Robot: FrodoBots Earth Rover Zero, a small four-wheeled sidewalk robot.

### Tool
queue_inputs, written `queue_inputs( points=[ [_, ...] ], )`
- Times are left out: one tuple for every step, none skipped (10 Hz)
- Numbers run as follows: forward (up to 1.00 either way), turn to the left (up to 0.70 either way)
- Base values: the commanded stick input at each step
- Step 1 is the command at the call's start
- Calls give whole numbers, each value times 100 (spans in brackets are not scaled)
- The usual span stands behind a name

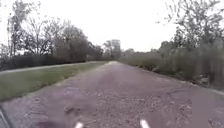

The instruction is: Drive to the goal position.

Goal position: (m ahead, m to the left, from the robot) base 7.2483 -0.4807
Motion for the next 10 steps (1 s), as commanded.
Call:
queue_inputs(
  points=[
    [70, 0],
    [70, 0],
    [70, 0],
    [70, 0],
    [70, 0],
    [70, 0],
    [70, 0],
    [70, 0],
    [70, 0],
    [70, 0]
  ],
)
